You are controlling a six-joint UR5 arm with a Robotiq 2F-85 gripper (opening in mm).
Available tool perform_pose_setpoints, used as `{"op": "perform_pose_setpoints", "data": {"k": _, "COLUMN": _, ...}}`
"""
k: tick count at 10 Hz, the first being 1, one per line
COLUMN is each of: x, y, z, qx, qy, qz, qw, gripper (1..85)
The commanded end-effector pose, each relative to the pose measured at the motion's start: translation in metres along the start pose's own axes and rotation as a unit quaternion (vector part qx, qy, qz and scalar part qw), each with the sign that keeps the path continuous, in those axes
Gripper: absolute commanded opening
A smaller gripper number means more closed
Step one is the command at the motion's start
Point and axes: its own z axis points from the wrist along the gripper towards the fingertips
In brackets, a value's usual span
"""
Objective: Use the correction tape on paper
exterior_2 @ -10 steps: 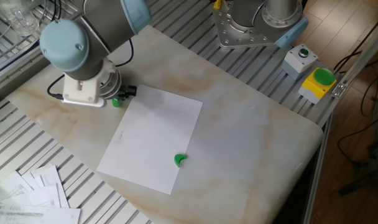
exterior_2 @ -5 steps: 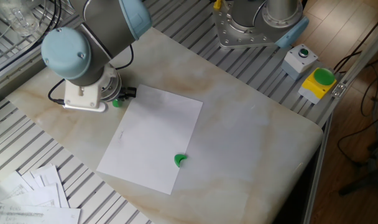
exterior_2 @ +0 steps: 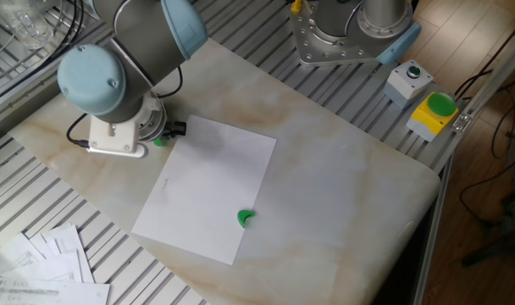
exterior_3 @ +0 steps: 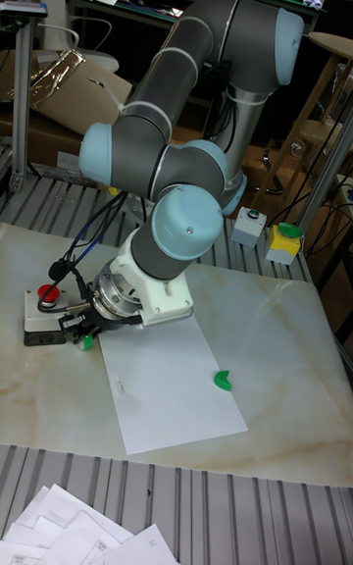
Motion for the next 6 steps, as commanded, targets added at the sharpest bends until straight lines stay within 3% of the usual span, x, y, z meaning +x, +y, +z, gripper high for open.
{"op": "perform_pose_setpoints", "data": {"k": 1, "x": -0.0009, "y": 0.0013, "z": 0.0014, "qx": -0.002, "qy": 0.005, "qz": -0.003, "qw": 1.0000, "gripper": 32.3}}
{"op": "perform_pose_setpoints", "data": {"k": 6, "x": 0.0034, "y": 0.0014, "z": 0.0019, "qx": 0.000, "qy": 0.019, "qz": -0.007, "qw": 0.9998, "gripper": 32.0}}
